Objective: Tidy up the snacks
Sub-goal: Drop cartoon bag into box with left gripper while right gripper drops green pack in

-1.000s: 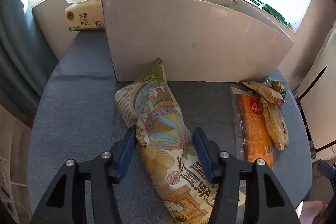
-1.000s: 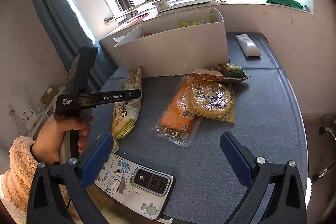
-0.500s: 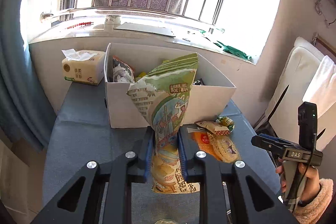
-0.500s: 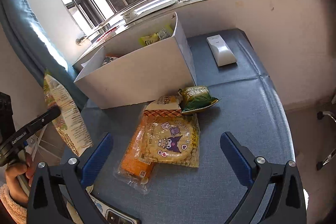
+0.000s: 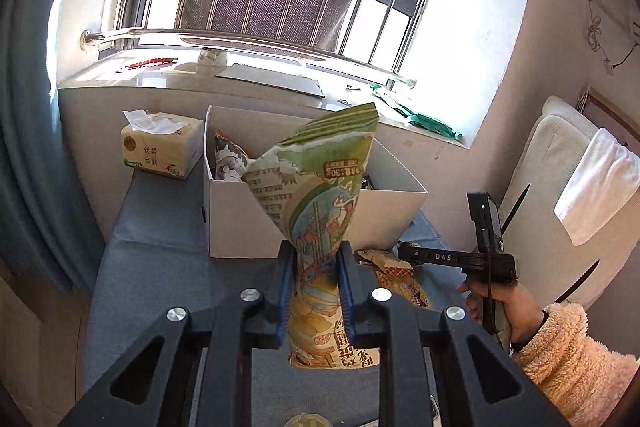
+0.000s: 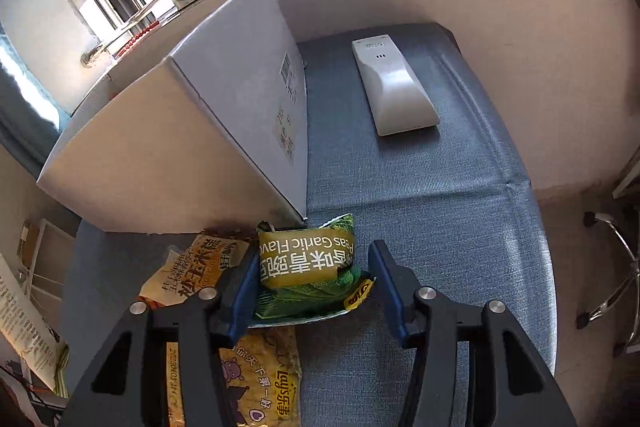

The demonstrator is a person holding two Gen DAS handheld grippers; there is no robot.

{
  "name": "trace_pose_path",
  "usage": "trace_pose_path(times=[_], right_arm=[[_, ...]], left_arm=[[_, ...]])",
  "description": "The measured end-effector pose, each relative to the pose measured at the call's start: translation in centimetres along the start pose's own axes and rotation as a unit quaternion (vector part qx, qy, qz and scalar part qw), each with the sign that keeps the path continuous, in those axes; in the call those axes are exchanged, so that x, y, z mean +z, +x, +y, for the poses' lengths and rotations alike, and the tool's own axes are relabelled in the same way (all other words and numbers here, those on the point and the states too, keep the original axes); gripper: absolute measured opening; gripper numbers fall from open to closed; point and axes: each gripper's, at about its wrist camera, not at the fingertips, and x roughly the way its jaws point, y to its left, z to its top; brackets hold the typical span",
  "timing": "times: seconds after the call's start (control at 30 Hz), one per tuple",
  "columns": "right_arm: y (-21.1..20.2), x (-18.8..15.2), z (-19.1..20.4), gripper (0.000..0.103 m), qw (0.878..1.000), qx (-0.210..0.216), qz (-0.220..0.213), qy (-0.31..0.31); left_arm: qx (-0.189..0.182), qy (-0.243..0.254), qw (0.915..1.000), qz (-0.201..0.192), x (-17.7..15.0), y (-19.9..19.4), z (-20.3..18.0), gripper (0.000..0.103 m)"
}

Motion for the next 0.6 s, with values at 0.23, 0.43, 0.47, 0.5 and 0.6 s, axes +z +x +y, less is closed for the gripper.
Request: trace_pose_path(times=[0.23, 0.43, 0.47, 0.5, 0.6], right_arm=[[-6.2, -0.9, 0.7, 0.053, 0.997, 0.020, -0.068, -0.010], [-12.5, 2.0, 5.5, 0.053, 0.985, 0.080, -0.143, -0.061], [-12.9, 2.8, 6.3, 0.053, 0.983, 0.086, -0.149, -0.067], [-13.0, 3.7, 7.3, 0.053, 0.981, 0.089, -0.154, -0.077], [-12.3, 6.6, 9.8, 0.053, 0.979, 0.091, -0.153, -0.096]], left_arm=[[-0.013, -0.006, 0.9998, -0.011, 0.6, -0.4, 0.3, 0.022], [-0.030, -0.012, 0.9983, -0.048, 5.8, 0.3, 0.6, 0.022], [-0.032, -0.014, 0.9979, -0.054, 6.9, 0.6, 0.7, 0.022], [-0.035, -0.015, 0.9976, -0.058, 8.2, 1.0, 0.8, 0.022], [-0.027, -0.013, 0.9977, -0.062, 11.9, 3.0, 1.1, 0.022]])
